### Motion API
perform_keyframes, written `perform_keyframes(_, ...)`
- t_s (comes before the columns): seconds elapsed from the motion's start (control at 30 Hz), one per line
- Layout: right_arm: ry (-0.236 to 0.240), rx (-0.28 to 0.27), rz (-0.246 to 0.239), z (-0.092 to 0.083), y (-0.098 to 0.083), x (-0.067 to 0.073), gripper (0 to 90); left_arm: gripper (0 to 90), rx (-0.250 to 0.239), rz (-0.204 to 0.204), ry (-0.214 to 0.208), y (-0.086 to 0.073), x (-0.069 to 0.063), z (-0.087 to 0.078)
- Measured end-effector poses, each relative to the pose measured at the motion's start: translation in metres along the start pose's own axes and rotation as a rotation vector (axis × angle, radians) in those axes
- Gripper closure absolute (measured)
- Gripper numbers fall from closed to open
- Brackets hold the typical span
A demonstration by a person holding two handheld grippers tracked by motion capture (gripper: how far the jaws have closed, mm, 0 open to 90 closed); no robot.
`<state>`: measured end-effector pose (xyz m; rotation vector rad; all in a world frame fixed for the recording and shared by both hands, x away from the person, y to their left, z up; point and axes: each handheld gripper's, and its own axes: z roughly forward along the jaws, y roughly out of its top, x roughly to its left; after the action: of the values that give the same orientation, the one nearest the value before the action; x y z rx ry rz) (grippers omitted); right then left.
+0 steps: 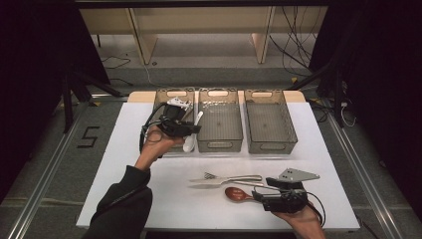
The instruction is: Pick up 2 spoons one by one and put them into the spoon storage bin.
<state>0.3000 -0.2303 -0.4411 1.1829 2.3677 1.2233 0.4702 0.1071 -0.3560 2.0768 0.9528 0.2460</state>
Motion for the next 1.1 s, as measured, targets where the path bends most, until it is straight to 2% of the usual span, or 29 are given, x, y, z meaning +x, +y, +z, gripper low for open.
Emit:
perform_keyframes(0.63,0.004,0.005,-0.004,0.001,0.0,-0.001,30.0,74.0,-0.027,-0.018,0.013,0.038,0.007,0.025)
perform_keyframes(0.93,0.004,0.003,-0.005,0.001,0.0,-0.001,29.9,74.0,-0.03,-0.044,0.012,0.043,0.008,0.043)
perform_keyframes(1.0,0.004,0.001,-0.005,0.0,0.0,-0.001,30.0,74.0,-0.023,-0.035,0.018,0.043,0.009,0.046)
perform_keyframes(1.1,0.003,0.002,-0.005,0.0,0.0,-0.002,30.0,73.9,-0.025,-0.053,0.023,0.042,0.01,0.052)
